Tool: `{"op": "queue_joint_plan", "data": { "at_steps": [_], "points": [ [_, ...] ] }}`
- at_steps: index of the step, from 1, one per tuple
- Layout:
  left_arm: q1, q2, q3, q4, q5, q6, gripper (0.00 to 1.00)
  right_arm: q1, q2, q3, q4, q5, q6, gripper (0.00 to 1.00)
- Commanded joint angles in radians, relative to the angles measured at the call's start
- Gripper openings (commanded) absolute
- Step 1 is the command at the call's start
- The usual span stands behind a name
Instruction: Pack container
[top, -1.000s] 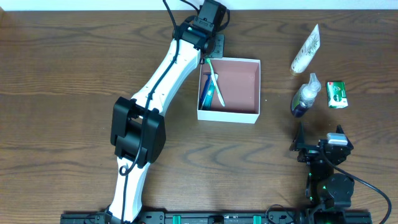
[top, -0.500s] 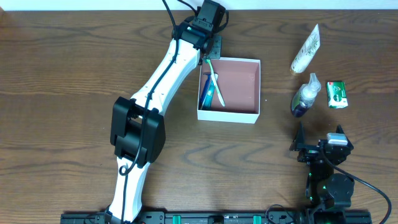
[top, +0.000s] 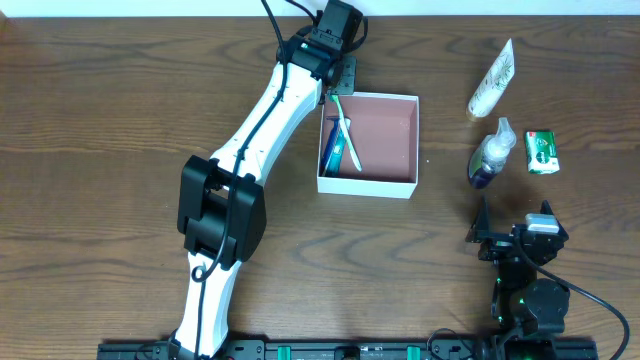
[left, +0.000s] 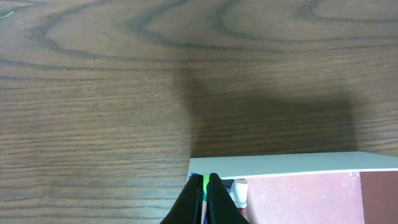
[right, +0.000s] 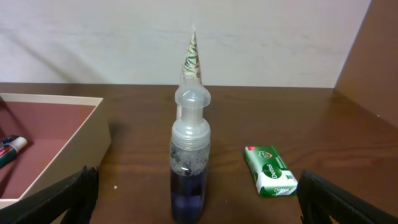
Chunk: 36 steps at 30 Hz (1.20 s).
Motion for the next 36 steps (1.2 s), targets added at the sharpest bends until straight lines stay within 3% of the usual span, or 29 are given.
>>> {"op": "queue_joint_plan", "data": {
  "at_steps": [1,36],
  "points": [
    [0.004,0.034,-0.009,-0.001,-0.014,0.010,0.06,0.011,-0.005,-0.002,-0.005,-0.001,-0.007,0.99],
    [0.004,0.068,-0.009,-0.026,0.022,0.005,0.06,0.011,-0.005,-0.002,-0.004,-0.001,-0.007,0.99]
  ]
}}
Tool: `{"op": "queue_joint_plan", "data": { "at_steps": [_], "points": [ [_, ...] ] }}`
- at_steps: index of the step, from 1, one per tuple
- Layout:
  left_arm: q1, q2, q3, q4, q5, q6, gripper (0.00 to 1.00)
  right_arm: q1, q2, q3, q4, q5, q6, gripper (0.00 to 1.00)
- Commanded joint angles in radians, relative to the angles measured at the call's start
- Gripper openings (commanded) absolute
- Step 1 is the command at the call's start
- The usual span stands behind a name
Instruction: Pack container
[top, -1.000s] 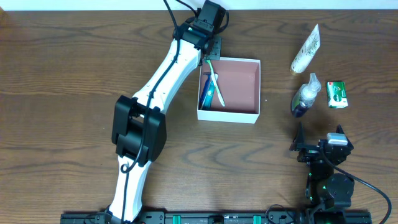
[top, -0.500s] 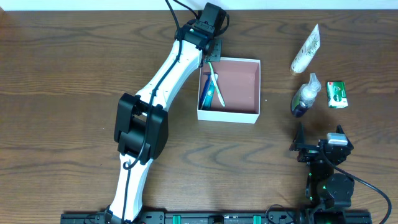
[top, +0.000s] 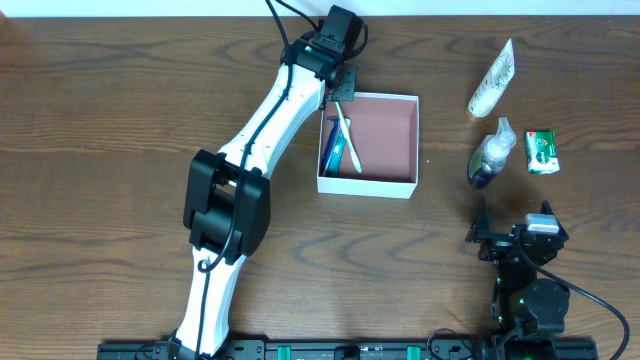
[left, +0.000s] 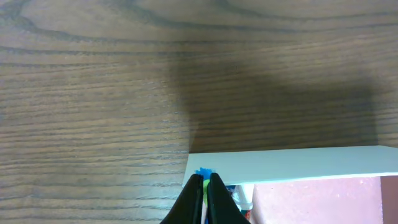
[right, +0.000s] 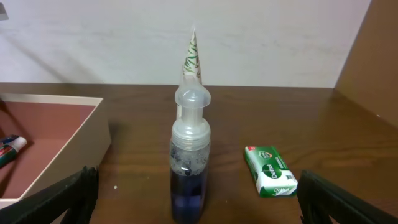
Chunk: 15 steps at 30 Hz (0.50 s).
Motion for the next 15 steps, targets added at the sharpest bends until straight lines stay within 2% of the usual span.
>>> {"op": "queue_joint_plan", "data": {
  "at_steps": [1,15],
  "points": [
    [0.003,0.024,-0.009,-0.018,0.007,0.005,0.06,0.011,-0.005,-0.002,-0.005,-0.001,-0.007,0.99],
    [0.002,0.029,-0.014,-0.031,0.007,-0.009,0.06,0.011,-0.005,-0.002,-0.005,0.000,-0.007,0.99]
  ]
}}
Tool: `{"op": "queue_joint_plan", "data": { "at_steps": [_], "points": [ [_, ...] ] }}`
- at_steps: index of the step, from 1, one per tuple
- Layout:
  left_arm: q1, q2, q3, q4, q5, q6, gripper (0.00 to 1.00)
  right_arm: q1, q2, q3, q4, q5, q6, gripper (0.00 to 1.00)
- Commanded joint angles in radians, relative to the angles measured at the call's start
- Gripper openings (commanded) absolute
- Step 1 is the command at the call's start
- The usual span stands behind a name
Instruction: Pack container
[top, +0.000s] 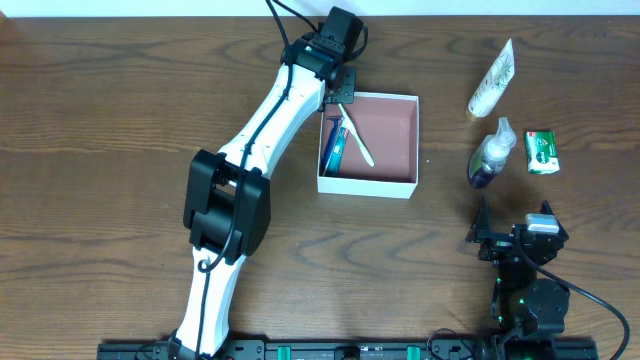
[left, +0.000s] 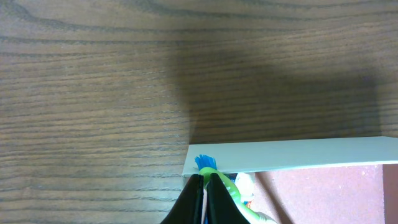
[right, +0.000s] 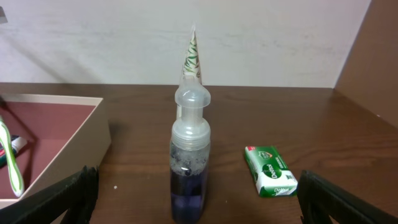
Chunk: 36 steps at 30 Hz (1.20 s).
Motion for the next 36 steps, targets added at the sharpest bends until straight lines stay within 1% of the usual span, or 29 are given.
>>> {"op": "queue_joint_plan", "data": {
  "at_steps": [1,15,29,36],
  "points": [
    [0.002,0.029,-0.013,-0.005,0.000,-0.005,0.06,0.011,-0.005,-0.002,-0.004,-0.001,-0.007,0.99],
    [0.013,0.021,-0.012,0.109,-0.006,-0.001,0.06,0.011,-0.005,-0.002,-0.005,-0.001,-0.007,0.99],
    [0.013,0.033,-0.018,0.077,-0.005,-0.002,0.05,0.011,-0.005,-0.002,-0.005,-0.001,-0.007,0.99],
    [0.013,0.033,-0.018,0.024,-0.005,-0.002,0.06,0.011,-0.005,-0.002,-0.005,-0.001,-0.007,0.99]
  ]
}}
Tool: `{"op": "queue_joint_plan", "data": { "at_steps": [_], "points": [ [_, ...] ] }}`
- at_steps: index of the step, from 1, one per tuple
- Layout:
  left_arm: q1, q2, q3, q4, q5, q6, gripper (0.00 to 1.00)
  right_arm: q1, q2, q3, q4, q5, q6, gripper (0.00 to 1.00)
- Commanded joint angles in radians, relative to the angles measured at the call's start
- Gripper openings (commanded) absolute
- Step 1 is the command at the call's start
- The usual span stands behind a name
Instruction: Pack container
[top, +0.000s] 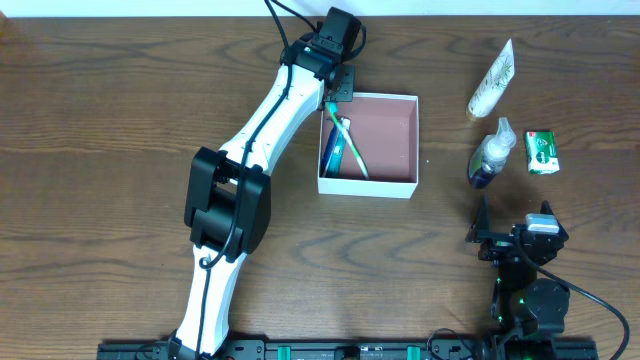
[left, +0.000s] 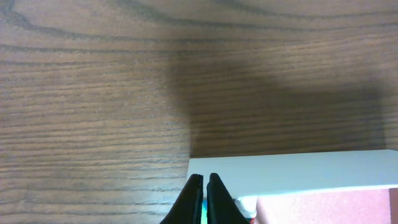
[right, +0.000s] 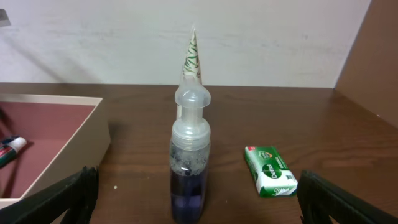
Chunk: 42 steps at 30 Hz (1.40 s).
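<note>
The white box with a pink floor (top: 390, 120) sits mid-table. A blue toothpaste tube (top: 333, 152) lies along its left wall, and a green toothbrush (top: 350, 148) slants over it. My left gripper (top: 338, 97) hangs at the box's far left corner. In the left wrist view its fingers (left: 213, 193) are shut, with a green sliver of the toothbrush between them, above the box wall (left: 292, 167). My right gripper (right: 196, 186) rests open at the near right, facing a purple-liquid bottle (right: 188, 162).
Right of the box lie a white tube (top: 492, 78), the purple bottle (top: 490, 155) and a green soap bar (top: 541, 152). The soap bar (right: 270, 171) lies right of the bottle in the right wrist view. Brown wooden table all round.
The toothbrush handle has swung from the box's middle back towards the left wall. Its blue bristles no longer show past the left fingertips. The right arm has not moved.
My left gripper was shut on the toothbrush at the box's far left corner, handle over the toothpaste. Then blue bristles peeked past the fingertips. Then the handle pointed towards the box's middle. Now it slants nearer the toothpaste again, still pinched.
</note>
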Motion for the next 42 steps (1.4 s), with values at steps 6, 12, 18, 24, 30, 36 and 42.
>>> {"op": "queue_joint_plan", "data": {
  "at_steps": [6,12,18,24,30,36,42],
  "points": [
    [0.005,0.019,-0.010,0.003,-0.004,-0.002,0.06,0.011,-0.005,-0.002,-0.004,-0.001,-0.007,0.99],
    [0.011,0.016,0.011,0.039,-0.006,-0.001,0.34,0.011,-0.005,-0.002,-0.005,-0.001,-0.007,0.99],
    [0.049,-0.019,0.019,0.039,-0.121,-0.002,0.70,0.011,-0.005,-0.002,-0.005,-0.001,-0.007,0.99],
    [0.138,-0.051,0.019,0.004,-0.197,-0.002,0.98,0.011,-0.005,-0.002,-0.005,-0.001,-0.007,0.99],
    [0.282,-0.051,0.019,-0.112,-0.196,-0.005,0.98,0.011,-0.005,-0.002,-0.004,-0.001,-0.007,0.99],
    [0.426,-0.051,0.019,-0.126,-0.196,-0.005,0.98,0.011,-0.005,-0.002,-0.004,-0.001,-0.007,0.99],
    [0.542,-0.051,0.019,-0.126,-0.196,-0.005,0.98,0.011,-0.005,-0.002,-0.005,-0.001,-0.007,0.99]
  ]
}}
